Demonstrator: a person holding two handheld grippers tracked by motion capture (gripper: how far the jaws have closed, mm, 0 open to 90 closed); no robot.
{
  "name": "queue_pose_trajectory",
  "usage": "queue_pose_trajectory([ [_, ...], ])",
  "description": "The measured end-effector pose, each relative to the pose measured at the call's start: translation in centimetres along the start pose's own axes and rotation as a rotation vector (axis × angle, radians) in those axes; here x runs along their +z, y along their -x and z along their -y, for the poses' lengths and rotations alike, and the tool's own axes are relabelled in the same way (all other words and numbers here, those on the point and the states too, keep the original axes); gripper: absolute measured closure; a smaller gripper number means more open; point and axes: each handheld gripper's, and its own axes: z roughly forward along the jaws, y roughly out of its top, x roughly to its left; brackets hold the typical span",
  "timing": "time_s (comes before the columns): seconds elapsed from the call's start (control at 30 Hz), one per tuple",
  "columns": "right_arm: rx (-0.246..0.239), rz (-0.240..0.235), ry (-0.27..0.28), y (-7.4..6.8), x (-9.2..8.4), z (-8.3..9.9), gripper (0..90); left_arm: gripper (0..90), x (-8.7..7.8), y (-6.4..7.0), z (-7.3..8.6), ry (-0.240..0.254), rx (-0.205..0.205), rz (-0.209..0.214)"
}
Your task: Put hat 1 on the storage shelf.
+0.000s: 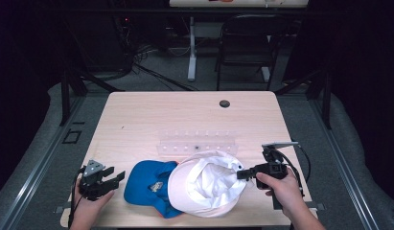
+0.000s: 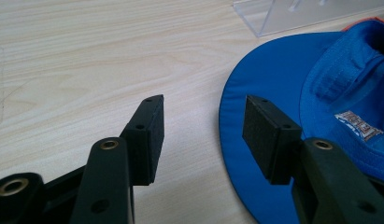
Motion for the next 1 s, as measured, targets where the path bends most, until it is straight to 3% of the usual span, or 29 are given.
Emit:
queue_pose_trajectory([
  [0.27,0.091,-0.158,0.003,0.5,0.1,-0.3,81.3,49.2,0.0,0.0,0.0,-0.002,-0.002,-0.001],
  [0.5,0.158,-0.320,0.024,-0.3,0.3,-0.3,81.4,49.2,0.1,0.0,0.0,-0.001,-0.003,0.004],
  [0.77,0.159,-0.442,0.025,-1.7,0.5,-0.5,81.4,49.2,0.0,-0.1,0.1,0.000,-0.004,0.007],
  [0.9,0.173,-0.477,0.034,-2.7,0.6,-0.8,81.4,49.2,0.0,-0.1,0.0,-0.002,-0.003,0.004],
  [1.0,0.153,-0.495,0.040,-3.6,0.5,-1.0,81.4,49.2,0.0,-0.1,0.0,-0.002,-0.001,0.004],
])
